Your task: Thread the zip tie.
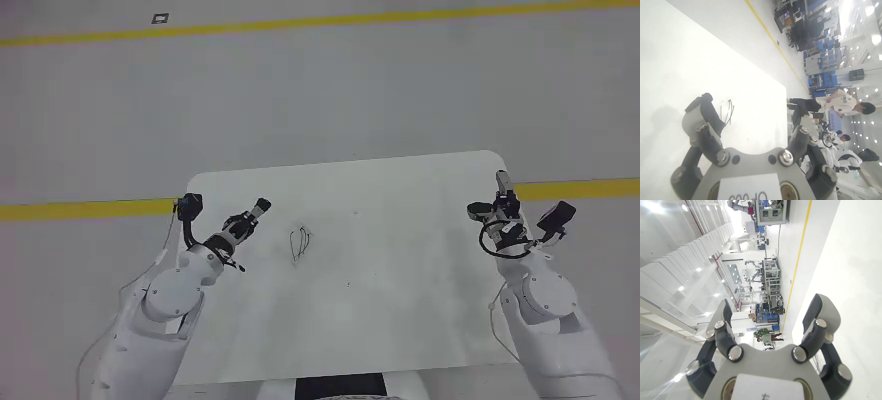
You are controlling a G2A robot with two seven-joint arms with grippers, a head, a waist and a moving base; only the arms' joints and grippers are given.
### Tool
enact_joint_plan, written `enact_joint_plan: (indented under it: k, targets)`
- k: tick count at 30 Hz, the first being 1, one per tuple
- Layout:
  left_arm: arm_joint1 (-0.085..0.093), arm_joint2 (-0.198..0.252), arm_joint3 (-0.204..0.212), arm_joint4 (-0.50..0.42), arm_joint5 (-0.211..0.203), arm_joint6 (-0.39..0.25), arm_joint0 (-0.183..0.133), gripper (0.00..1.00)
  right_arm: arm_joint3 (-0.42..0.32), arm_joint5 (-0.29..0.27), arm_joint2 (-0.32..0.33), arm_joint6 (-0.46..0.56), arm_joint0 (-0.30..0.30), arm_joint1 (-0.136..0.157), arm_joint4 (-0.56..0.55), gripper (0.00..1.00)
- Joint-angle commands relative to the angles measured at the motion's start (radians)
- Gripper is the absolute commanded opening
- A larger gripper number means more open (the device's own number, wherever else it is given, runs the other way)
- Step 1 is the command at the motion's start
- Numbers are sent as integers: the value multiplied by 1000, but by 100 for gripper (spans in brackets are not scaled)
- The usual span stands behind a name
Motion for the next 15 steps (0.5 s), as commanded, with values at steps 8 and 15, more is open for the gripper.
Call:
enact_joint_plan:
  k: [8,15]
  targets:
    - [15,116,4,155,82,-365,-138,100,0,0,0,0,0,0,0,100]
    - [15,116,4,155,82,-365,-138,100,0,0,0,0,0,0,0,100]
